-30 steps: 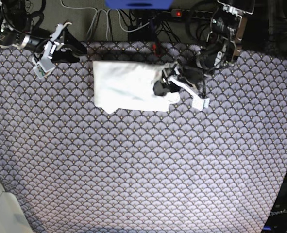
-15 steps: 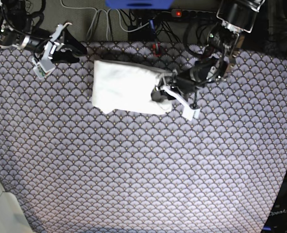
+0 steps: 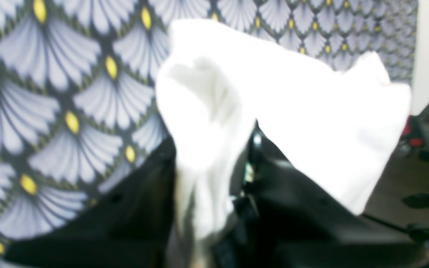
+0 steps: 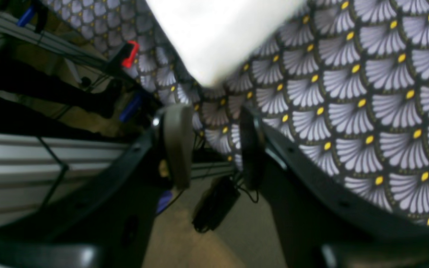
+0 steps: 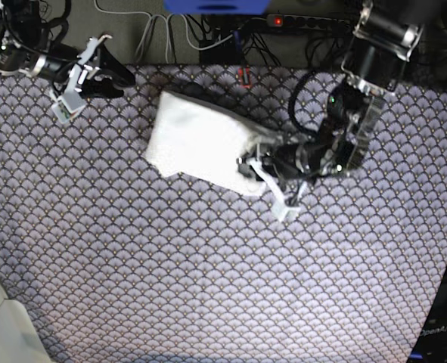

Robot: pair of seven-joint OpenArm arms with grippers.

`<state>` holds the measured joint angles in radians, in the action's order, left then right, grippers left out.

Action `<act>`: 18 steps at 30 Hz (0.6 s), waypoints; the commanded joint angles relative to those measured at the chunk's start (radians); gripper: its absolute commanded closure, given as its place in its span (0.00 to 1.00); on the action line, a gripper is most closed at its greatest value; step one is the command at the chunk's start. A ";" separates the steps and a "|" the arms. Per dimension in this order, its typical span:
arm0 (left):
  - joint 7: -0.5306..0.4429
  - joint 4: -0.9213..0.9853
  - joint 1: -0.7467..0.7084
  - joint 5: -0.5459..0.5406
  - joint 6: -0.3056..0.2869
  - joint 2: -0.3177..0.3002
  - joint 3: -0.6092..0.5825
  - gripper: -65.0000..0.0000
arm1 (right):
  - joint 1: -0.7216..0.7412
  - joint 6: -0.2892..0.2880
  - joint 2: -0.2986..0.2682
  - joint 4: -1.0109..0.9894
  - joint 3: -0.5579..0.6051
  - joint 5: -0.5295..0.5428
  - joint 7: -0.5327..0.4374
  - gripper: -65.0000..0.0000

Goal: Fold the T-shirt properly
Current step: 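Grasp the white bundle's edge with the left gripper and lift it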

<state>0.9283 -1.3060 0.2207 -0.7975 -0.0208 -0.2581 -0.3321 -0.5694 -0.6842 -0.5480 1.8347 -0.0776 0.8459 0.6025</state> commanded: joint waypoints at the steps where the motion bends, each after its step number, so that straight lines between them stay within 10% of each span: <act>1: -0.012 -0.014 0.050 0.057 0.006 -0.004 -0.008 0.99 | -0.001 -0.014 -0.014 0.015 -0.008 0.023 -0.023 0.70; 12: -0.018 0.050 0.167 0.559 -0.003 0.188 -0.201 0.99 | -0.001 -0.014 -0.014 0.015 -0.008 0.023 -0.023 0.70; 18: -0.216 0.236 0.167 0.786 -0.005 0.306 -0.204 0.99 | -0.001 -0.014 -0.014 0.013 -0.008 0.023 -0.023 0.70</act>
<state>0.7044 -1.0664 0.3729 0.0071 -0.0185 0.0391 -0.5362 -0.5690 -0.6838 -0.5480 1.8343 -0.0776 0.8463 0.6010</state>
